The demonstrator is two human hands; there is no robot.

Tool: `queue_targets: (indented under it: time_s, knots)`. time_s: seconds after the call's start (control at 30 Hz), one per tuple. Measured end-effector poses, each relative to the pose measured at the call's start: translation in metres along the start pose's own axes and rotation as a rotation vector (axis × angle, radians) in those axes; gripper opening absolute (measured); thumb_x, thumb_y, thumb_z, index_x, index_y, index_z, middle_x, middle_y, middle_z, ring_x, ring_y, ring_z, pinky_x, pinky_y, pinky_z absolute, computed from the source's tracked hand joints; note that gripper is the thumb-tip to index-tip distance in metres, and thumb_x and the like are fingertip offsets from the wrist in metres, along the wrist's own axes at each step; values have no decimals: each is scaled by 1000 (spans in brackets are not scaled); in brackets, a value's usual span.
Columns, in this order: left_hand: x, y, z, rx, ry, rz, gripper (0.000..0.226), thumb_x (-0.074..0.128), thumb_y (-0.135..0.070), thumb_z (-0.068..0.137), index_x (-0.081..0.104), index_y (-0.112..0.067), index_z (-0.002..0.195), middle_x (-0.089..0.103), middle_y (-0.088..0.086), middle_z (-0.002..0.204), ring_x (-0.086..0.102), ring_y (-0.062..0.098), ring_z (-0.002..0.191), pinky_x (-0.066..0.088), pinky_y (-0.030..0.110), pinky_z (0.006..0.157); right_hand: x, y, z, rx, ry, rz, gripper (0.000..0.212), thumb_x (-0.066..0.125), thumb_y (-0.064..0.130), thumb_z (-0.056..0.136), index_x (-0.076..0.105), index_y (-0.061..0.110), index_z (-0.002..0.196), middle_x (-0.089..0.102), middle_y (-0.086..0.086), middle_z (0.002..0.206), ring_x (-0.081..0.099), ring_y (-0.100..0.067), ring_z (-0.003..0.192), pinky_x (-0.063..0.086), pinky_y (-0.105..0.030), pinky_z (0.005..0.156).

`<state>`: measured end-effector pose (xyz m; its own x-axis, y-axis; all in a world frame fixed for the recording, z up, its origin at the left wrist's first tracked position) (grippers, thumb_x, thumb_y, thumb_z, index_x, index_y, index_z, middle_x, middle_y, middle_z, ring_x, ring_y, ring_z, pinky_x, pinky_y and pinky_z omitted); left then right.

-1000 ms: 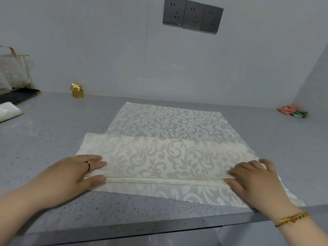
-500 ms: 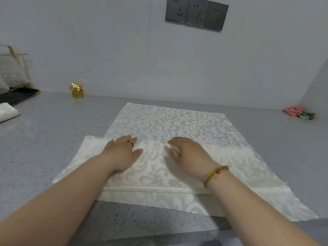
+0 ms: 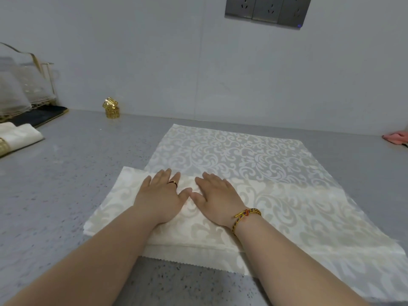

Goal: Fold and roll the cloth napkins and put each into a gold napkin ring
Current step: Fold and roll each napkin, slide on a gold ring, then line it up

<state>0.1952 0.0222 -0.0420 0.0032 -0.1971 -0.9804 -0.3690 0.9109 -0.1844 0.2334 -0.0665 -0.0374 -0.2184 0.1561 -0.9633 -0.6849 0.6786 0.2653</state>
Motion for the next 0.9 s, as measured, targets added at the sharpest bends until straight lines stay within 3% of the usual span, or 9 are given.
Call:
queue_targets:
  time_s: [0.17, 0.37, 0.5, 0.57, 0.63, 0.7, 0.8, 0.83, 0.9]
  knots:
    - [-14, 53, 0, -75, 13, 22, 61, 18, -48, 97, 4, -17, 147, 0, 0, 156, 1, 16, 143, 3, 33, 115, -1, 1, -1, -3, 12, 14, 52, 26, 38, 99, 15, 20, 146, 4, -1, 156, -1, -14, 143, -4, -31, 114]
    - [-38, 112, 6, -198, -5, -166, 63, 49, -46, 88, 33, -14, 140, 33, 9, 144, 27, 28, 134, 26, 34, 108, 0, 1, -1, 1, 14, 24, 51, 27, 38, 99, 16, 21, 146, 5, -1, 156, -1, -14, 143, -4, -31, 114]
    - [-49, 108, 4, -197, -47, -373, 22, 63, -28, 84, 59, -11, 97, 56, 3, 88, 52, 29, 104, 36, 27, 71, -2, 2, -1, -3, 11, 27, 51, 27, 38, 99, 17, 22, 146, 5, -1, 156, 0, -14, 143, -3, -30, 114]
    - [-53, 103, 3, -188, -97, -538, 24, 63, -21, 85, 59, -6, 103, 57, 6, 90, 54, 26, 91, 35, 25, 60, -3, 2, -1, -5, 8, 31, 50, 28, 38, 98, 18, 22, 145, 5, -1, 156, 0, -14, 143, -3, -30, 114]
    - [-54, 105, 2, -224, -157, -718, 41, 60, -22, 87, 50, -8, 124, 53, 10, 117, 51, 22, 94, 36, 25, 71, -3, 3, 0, -6, 4, 31, 50, 29, 37, 98, 20, 23, 145, 6, -1, 156, 1, -14, 143, -3, -30, 114]
    - [-54, 106, 0, -236, -169, -881, 43, 59, -23, 88, 46, -11, 127, 46, 9, 128, 50, 24, 105, 35, 28, 85, -3, 3, 0, -9, 0, 30, 49, 29, 37, 98, 21, 23, 144, 7, -1, 156, 2, -14, 143, -2, -30, 114]
    - [-40, 109, -3, -285, 8, -998, 63, 64, -22, 84, 35, -3, 137, 43, 15, 139, 46, 33, 121, 37, 42, 102, -4, 2, 0, -10, -2, 37, 49, 30, 37, 98, 21, 23, 144, 8, -1, 156, 2, -15, 143, -2, -31, 114]
    - [-38, 109, -7, -294, 62, -989, 57, 65, -21, 83, 43, 1, 130, 52, 20, 129, 53, 35, 112, 43, 45, 97, -4, 2, -1, -10, -2, 39, 49, 31, 37, 98, 21, 23, 144, 8, 0, 156, 2, -15, 143, -2, -31, 114]
    - [-34, 111, -15, -297, 146, -922, 29, 63, -17, 84, 60, 6, 102, 70, 20, 90, 66, 30, 77, 56, 34, 66, -5, 3, -1, -15, -5, 46, 50, 31, 37, 98, 21, 23, 144, 8, 0, 156, 2, -15, 143, -2, -31, 114]
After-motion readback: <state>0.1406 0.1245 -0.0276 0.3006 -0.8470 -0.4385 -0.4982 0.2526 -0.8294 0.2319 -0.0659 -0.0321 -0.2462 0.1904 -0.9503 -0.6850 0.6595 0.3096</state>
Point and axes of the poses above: each hand's wrist, its own z-axis towards the middle knuckle, its own x-axis out of the palm, y = z × x, the point moved 10 cm from there along z, towards the middle knuckle
